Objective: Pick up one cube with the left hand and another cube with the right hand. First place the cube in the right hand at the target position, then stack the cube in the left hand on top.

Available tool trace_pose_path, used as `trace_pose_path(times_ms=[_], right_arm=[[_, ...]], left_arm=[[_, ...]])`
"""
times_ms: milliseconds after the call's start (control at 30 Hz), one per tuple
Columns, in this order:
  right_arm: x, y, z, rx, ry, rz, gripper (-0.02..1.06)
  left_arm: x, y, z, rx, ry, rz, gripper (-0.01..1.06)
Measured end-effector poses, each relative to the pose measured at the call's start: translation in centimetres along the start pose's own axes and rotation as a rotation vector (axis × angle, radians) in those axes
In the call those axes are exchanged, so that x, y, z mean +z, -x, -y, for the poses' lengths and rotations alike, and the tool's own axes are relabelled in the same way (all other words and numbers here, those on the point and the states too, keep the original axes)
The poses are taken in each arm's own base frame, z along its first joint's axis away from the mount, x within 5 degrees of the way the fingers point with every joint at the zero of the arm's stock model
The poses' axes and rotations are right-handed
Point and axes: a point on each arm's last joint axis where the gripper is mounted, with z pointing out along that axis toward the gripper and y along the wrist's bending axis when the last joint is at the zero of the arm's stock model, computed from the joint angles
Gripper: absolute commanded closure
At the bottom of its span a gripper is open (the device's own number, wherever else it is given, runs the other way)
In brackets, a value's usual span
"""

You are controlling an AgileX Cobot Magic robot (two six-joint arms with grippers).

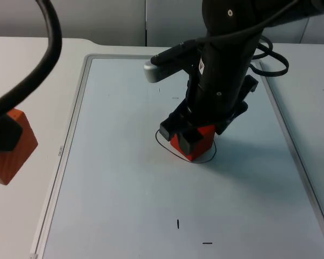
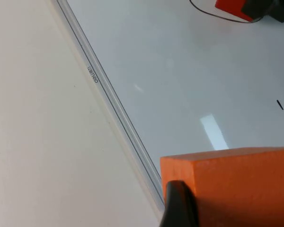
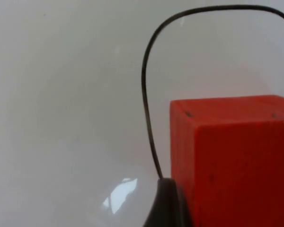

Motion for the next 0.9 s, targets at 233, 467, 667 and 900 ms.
trace_pose_path(times_ms=[233,467,667,900], right_arm=[[-0.5,0.0,0.3,-0.018,-0.023,0.000,0.38],[-6.7,1.5,1.2,-0.004,-0.044,0.094,0.38],[-21.0,1.4,2.0,0.001,0.010,0.452,0.38],[-36.0,-5.8,2.3,-0.050,0.057,0.874,0.38]], left_arm=[[0.0,0.0,0.0,0.000,0.000,0.000,0.73],[0.0,0.0,0.0,0.002,0.000,0.000,0.73],[0.0,0.1,0.0,0.002,-0.001,0.011,0.73],[-1.9,2.5,0.4,0.026,-0.014,0.104,0.73]])
